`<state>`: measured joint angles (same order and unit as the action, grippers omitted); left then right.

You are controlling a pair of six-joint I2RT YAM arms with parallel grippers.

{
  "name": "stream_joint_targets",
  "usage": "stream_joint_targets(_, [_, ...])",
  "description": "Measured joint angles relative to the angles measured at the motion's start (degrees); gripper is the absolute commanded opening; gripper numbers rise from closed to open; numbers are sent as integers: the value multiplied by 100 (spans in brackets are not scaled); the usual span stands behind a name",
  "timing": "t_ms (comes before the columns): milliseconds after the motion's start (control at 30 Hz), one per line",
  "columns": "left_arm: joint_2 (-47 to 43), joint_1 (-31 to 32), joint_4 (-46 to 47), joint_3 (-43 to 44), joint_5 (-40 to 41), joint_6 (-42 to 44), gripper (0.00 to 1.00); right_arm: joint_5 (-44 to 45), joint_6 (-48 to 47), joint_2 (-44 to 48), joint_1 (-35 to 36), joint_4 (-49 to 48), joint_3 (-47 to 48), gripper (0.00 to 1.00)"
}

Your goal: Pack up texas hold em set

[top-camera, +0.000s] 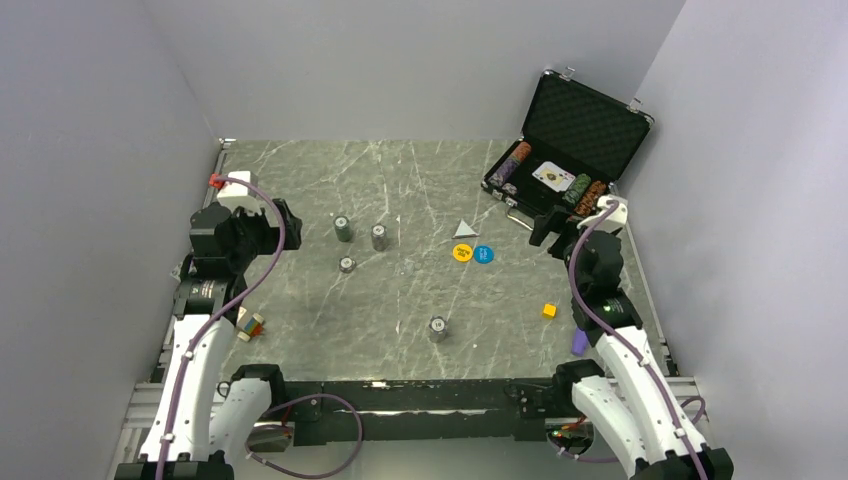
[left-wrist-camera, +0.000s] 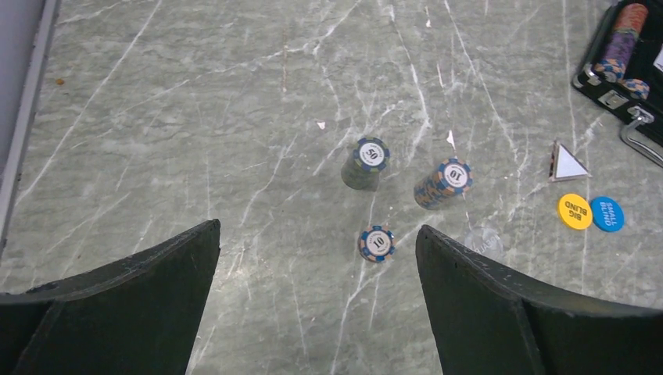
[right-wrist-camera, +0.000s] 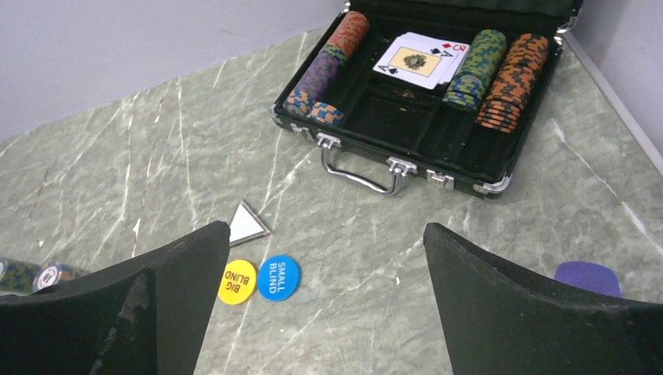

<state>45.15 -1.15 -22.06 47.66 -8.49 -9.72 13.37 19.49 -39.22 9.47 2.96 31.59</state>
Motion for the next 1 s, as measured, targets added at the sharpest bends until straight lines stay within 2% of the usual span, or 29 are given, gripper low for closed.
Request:
stream_joint_targets(367, [-122,26,-11,0,501,111,99,-800,-13,-651,0,411,634,100])
stream_joint_targets(500, [22,354,-46,55,680,214,99,-1123,70,-680,0,870,1029,99])
stream_joint_targets(633, [442,752,-247,610,660,254,99,-1493,162,-857,0,1438,1475,95])
stream_joint_targets(733, [686,822,-61,1003,407,236,99,-1873,249,-1115,44,1862,1661,95])
stream_joint_targets(833, [673,826,199,953,205,238,99,-2096,365,-1353,297,2337,1668,91])
stream_joint_targets(1000, [496,852,256,474,173,260,99,-2229,664,-1539,1152,2892,1554,85])
